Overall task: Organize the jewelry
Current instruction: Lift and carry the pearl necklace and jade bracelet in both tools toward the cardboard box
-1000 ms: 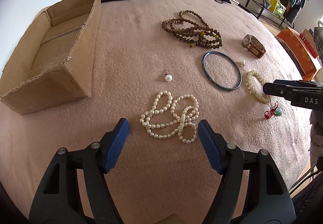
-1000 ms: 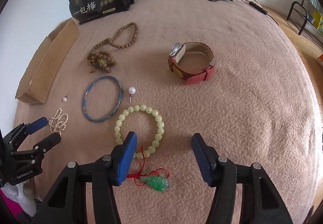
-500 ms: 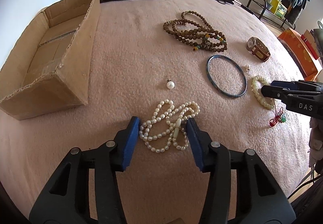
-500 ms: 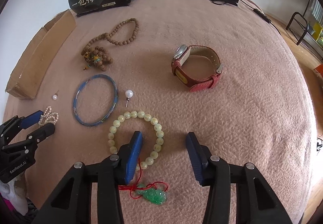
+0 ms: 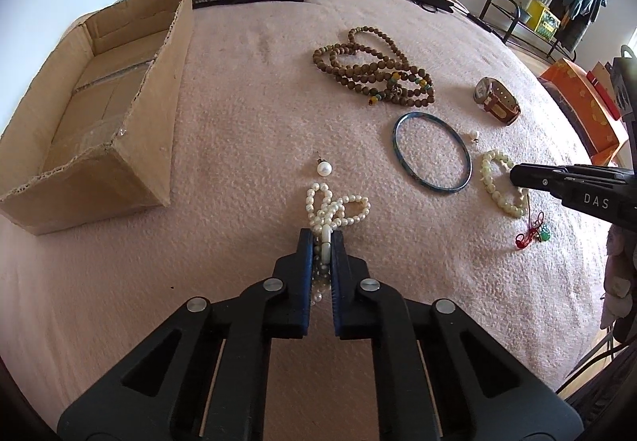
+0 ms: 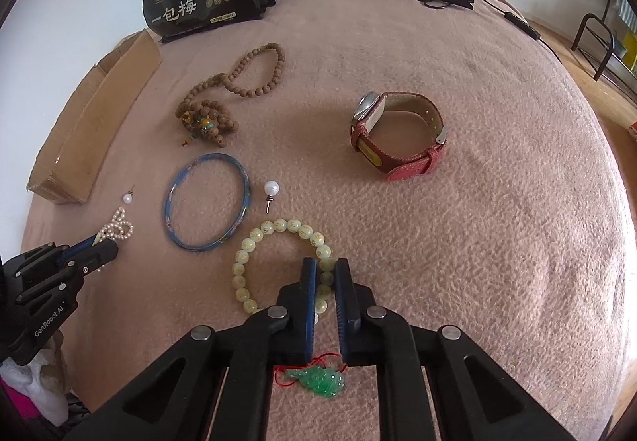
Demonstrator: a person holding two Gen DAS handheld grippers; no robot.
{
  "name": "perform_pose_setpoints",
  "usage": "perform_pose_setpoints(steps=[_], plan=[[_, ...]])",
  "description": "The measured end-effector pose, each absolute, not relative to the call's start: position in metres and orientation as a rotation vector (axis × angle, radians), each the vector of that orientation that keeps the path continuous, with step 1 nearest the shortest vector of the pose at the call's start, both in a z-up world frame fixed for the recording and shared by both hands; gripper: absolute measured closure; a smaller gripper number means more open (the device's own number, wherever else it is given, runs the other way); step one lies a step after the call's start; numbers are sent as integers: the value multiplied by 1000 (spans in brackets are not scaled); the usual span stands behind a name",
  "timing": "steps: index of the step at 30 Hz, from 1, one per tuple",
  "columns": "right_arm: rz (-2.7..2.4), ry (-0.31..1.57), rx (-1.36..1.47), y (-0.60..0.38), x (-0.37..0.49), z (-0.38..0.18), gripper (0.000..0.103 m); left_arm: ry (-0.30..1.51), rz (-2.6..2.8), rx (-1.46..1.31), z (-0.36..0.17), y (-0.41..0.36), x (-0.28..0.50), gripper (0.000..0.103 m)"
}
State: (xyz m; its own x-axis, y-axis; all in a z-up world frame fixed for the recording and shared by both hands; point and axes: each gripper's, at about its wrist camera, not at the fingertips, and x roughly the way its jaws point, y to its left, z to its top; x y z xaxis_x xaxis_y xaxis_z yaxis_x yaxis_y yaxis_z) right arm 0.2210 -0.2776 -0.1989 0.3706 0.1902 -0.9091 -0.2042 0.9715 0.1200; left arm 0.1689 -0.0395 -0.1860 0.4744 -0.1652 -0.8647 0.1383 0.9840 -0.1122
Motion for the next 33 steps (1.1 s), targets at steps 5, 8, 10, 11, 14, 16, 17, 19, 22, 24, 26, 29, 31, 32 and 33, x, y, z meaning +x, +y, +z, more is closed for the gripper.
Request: perform_pose_setpoints(steps=[5,8,10,11,14,16,17,19,22,24,26,29,31,32,33], plan=[[265,1140,26,-281,218,-188,98,1036,-190,-32,-177,-40,164,98],[272,1118,32,-280,215,-180,98,1022,-187,-41,-172,-38,162,98],[276,1104,36,-280,213,-175,98,1016,-186,-48,-169,-36,162,98],[277,1098,38,-279,213,-172,98,1013,-185,-50,-167,-35,162,98],[281,1071,40,-278,209,-163,98,1000,-184,-58,-162,-32,160,98],[286,1052,43,-277,207,-155,98,990,-185,-60,-158,-31,159,98],[290,1044,47,-278,206,-152,98,985,-185,-62,-156,-30,158,98],[294,1026,53,-277,203,-145,98,975,-187,-66,-151,-29,156,98],[298,1002,58,-275,200,-135,98,961,-190,-74,-144,-28,154,98],[302,986,62,-274,198,-129,98,951,-193,-79,-138,-27,152,98],[304,972,65,-274,195,-124,98,942,-193,-81,-134,-26,151,98],[311,958,77,-273,192,-116,98,934,-195,-95,-127,-22,151,98],[317,948,82,-272,190,-112,98,925,-193,-98,-123,-19,150,98],[319,944,82,-270,189,-110,98,921,-192,-100,-121,-17,149,98],[322,939,83,-268,188,-108,98,918,-191,-102,-119,-16,149,98]])
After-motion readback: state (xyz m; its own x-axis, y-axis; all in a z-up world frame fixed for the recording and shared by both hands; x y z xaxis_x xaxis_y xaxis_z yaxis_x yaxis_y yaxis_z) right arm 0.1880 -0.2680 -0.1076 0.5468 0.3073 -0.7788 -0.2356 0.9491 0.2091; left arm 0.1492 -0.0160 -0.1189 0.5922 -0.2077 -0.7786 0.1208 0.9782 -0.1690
